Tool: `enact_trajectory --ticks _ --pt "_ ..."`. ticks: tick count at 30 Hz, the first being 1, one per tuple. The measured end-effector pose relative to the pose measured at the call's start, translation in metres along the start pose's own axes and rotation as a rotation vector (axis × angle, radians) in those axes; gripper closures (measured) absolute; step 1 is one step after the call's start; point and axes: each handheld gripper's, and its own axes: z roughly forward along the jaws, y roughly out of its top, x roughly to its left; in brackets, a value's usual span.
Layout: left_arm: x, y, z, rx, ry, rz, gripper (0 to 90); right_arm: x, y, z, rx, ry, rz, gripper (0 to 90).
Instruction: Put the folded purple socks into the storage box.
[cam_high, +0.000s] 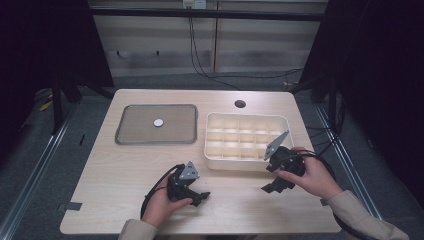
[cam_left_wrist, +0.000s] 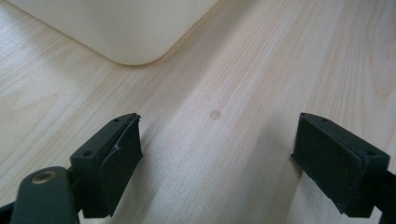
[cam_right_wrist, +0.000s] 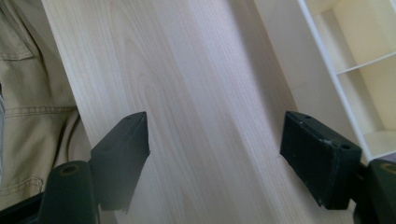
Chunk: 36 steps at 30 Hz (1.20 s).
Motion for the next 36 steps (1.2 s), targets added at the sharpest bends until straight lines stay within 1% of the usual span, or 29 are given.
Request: enact_trajectory --ticks 1,2,5,6,7,8,12,15,16,17,22,27,28,32,36 --pt "0.0 0.0 0.0 0.0 0.0 0.0 14.5 0.001 0.0 0.001 -0.002 0.003 0.001 23.3" --pt "0.0 0.0 0.0 0.0 0.0 0.0 14.5 0.0 -0.001 0.003 -0.007 0.005 -0.011 23.3" --pt "0.0 0.0 0.0 0.0 0.0 0.0 14.5 0.002 -0.001 0.007 -0.012 0.012 -0.003 23.3" --pt "0.0 0.0 0.0 0.0 0.0 0.0 14.4 0.002 -0.001 0.009 -0.012 0.014 -0.011 23.3" --pt "0.0 0.0 0.0 0.0 0.0 0.0 14.4 0.002 -0.001 0.01 -0.019 0.015 -0.003 23.3" --pt "0.0 0.0 0.0 0.0 0.0 0.0 14.4 0.002 -0.001 0.012 -0.019 0.021 -0.011 23.3" --pt "0.0 0.0 0.0 0.0 0.0 0.0 14.5 0.003 -0.001 0.018 -0.025 0.03 -0.009 23.3" --pt "0.0 0.0 0.0 0.0 0.0 0.0 14.5 0.004 -0.002 0.024 -0.029 0.03 -0.002 23.1" --pt "0.0 0.0 0.0 0.0 0.0 0.0 14.5 0.004 -0.002 0.025 -0.03 0.029 -0.008 23.0" --pt "0.0 0.0 0.0 0.0 0.0 0.0 14.5 0.004 -0.002 0.027 -0.028 0.036 -0.005 23.0" --pt "0.0 0.0 0.0 0.0 0.0 0.0 14.5 0.005 -0.003 0.033 -0.03 0.04 -0.005 22.9" --pt "0.0 0.0 0.0 0.0 0.0 0.0 14.5 0.007 -0.004 0.039 -0.043 0.043 0.003 22.7" --pt "0.0 0.0 0.0 0.0 0.0 0.0 14.4 0.006 -0.004 0.039 -0.044 0.044 -0.007 22.7" --pt "0.0 0.0 0.0 0.0 0.0 0.0 14.4 0.008 -0.003 0.044 -0.055 0.045 -0.006 22.7" --pt "0.0 0.0 0.0 0.0 0.0 0.0 14.5 0.009 -0.003 0.048 -0.049 0.048 -0.014 22.7"
